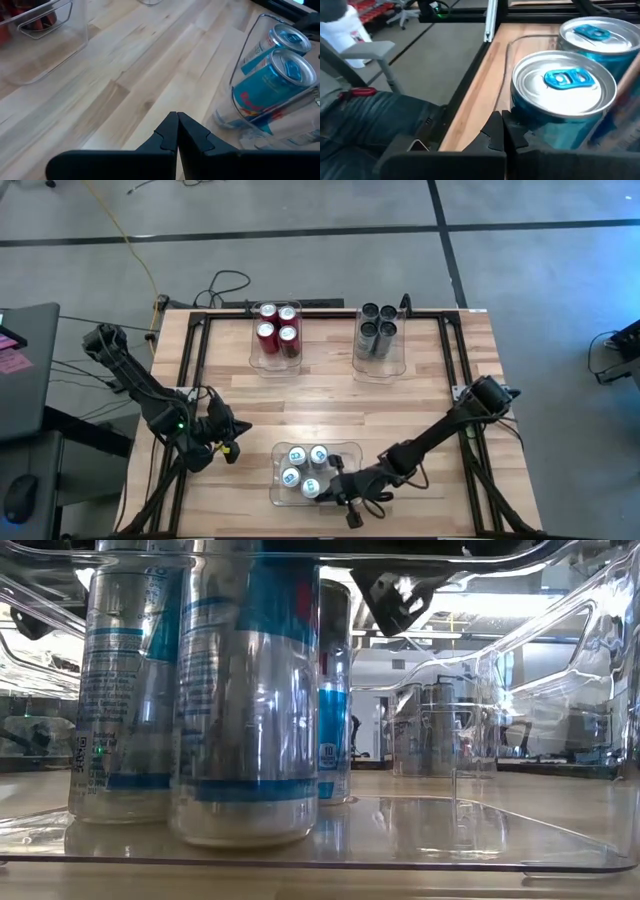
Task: Sort soda cans
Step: Put the blue soda can into the bottom center transparent bin, then move the bottom center transparent bin to the center of the table
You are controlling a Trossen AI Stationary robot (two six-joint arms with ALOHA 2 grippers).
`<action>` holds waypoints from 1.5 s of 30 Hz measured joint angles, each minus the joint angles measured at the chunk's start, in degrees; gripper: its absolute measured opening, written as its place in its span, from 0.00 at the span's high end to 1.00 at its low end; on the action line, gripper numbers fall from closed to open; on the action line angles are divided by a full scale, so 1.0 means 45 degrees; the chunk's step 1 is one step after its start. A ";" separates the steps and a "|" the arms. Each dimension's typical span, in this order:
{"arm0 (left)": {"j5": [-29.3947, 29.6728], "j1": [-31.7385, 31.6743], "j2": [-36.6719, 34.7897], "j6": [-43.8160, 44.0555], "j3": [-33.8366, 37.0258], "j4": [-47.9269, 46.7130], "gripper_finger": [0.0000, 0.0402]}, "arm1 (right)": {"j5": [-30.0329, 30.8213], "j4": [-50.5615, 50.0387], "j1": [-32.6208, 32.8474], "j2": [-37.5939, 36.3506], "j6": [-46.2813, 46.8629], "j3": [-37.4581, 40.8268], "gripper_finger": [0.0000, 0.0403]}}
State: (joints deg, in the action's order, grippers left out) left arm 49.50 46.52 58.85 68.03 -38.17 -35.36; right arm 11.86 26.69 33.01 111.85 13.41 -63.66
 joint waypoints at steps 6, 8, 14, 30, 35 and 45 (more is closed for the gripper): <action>0.0000 0.0000 0.0000 -0.0025 0.0000 0.0035 1.00 | 0.0641 -0.0550 0.0103 -0.0001 0.0006 0.0000 1.00; 0.0000 0.0000 0.0000 -0.0014 0.0000 0.0033 1.00 | 0.0747 -0.0799 0.0107 -0.0019 0.0009 0.0000 1.00; 0.0000 0.0000 0.0000 0.0043 0.0000 0.0035 1.00 | 0.0967 -0.1119 0.0049 -0.0039 -0.0211 0.0000 1.00; 0.0059 0.0000 0.0009 0.0067 0.0000 0.0016 1.00 | 0.3199 -0.5001 0.0567 -0.1522 0.0278 0.0005 1.00; 0.0021 0.0015 0.0328 -0.0427 0.0000 0.0120 1.00 | 0.4584 -0.7484 0.1030 -0.2724 0.1170 0.0005 1.00; -0.0419 0.0277 0.0491 -0.1845 0.0000 0.0729 1.00 | 0.5765 -1.2053 0.1112 -0.5444 0.3372 0.0005 0.97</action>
State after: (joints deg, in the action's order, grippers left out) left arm 47.61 47.77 61.06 59.73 -38.17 -32.08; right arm 37.80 -27.55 38.02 87.35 28.58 -63.64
